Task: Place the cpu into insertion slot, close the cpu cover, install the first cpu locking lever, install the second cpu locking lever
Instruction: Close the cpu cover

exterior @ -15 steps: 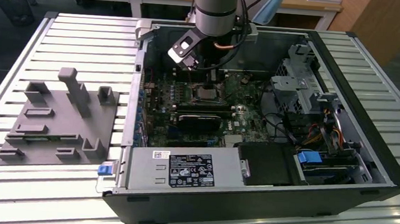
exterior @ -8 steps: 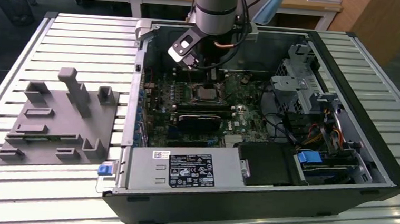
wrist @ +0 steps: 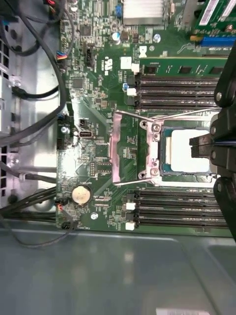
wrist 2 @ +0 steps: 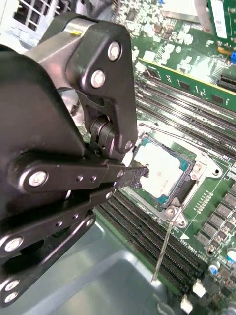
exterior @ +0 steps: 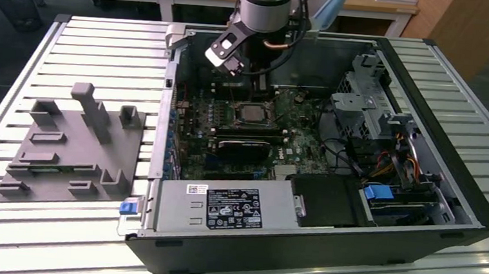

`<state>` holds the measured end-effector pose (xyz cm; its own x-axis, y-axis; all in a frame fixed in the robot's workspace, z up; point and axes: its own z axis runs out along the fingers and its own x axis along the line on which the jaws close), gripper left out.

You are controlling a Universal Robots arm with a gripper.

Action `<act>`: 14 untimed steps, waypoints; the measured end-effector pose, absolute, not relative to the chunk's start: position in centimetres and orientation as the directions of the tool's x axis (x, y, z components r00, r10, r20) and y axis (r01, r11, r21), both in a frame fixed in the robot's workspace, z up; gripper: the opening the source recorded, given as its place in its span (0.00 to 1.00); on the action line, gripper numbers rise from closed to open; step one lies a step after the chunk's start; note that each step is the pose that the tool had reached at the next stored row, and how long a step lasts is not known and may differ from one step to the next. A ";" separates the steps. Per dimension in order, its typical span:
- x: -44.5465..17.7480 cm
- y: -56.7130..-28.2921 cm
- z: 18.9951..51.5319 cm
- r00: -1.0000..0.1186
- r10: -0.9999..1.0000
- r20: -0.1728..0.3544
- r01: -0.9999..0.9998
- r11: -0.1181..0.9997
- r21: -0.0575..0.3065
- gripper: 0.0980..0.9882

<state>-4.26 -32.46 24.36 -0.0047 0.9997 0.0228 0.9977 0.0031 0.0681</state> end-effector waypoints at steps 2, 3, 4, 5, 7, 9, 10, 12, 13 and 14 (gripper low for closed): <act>-4.3 -32.5 24.6 -0.005 1.000 0.023 0.998 0.003 0.068 0.01; -4.3 -32.5 24.6 -0.005 1.000 0.023 0.998 0.003 0.068 0.01; -4.3 -32.6 24.6 -0.005 1.000 0.023 0.998 0.003 0.068 0.01; -4.3 -32.6 24.6 -0.005 1.000 0.023 0.998 0.003 0.068 0.01; -4.3 -32.8 24.6 -0.005 1.000 0.023 0.998 0.003 0.068 0.01; -4.3 -32.9 24.6 -0.005 1.000 0.023 0.998 0.003 0.068 0.01; -4.3 -32.9 24.6 -0.005 1.000 0.023 0.998 0.003 0.068 0.01; -4.2 -32.9 24.6 -0.005 1.000 0.023 0.998 0.003 0.068 0.01; -4.1 -32.9 24.6 -0.005 1.000 0.023 0.998 0.003 0.068 0.01; -4.0 -32.9 24.7 -0.005 1.000 0.023 0.998 0.003 0.067 0.01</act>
<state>-3.96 -32.91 24.68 -0.0046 0.9997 0.0227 0.9977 0.0031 0.0672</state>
